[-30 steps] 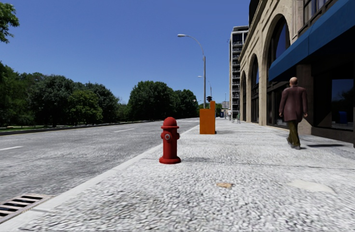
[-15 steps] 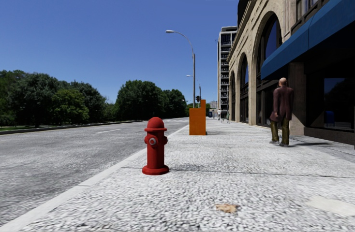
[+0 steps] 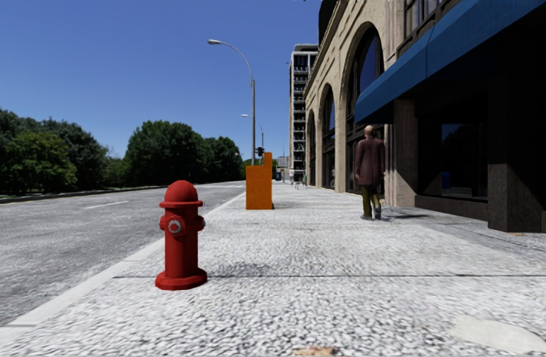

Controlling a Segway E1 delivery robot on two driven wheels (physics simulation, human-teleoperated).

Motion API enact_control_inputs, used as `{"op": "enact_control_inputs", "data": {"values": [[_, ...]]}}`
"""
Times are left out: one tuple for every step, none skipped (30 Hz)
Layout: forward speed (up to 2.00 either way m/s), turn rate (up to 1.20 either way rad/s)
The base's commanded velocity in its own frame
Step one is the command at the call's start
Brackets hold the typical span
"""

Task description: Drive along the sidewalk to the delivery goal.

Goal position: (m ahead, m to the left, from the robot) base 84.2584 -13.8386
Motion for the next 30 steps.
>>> {"op": "enact_control_inputs", "data": {"values": [[0.73, -1.2], [0.73, -1.2], [0.73, -1.13], [0.73, -0.39], [0.73, -0.14], [0.73, -0.06], [0.73, -0.04], [0.73, -0.4], [0.73, -0.4], [0.73, -0.62], [0.73, -0.62], [0.73, 0.0], [0.73, 0.0], [0.73, 0.0], [0.73, 0.0], [0.73, 0.0], [0.73, 0.0], [0.73, 0.0], [0.73, 0.0], [0.73, 0.0], [0.73, 0.0], [0.73, 0.0], [0.73, 0.0], [0.73, 0.0], [0.73, 0.0], [0.73, 0.0], [0.73, 0.0], [0.73, 0.0], [0.73, 0.0], [0.75, 0.0]]}}
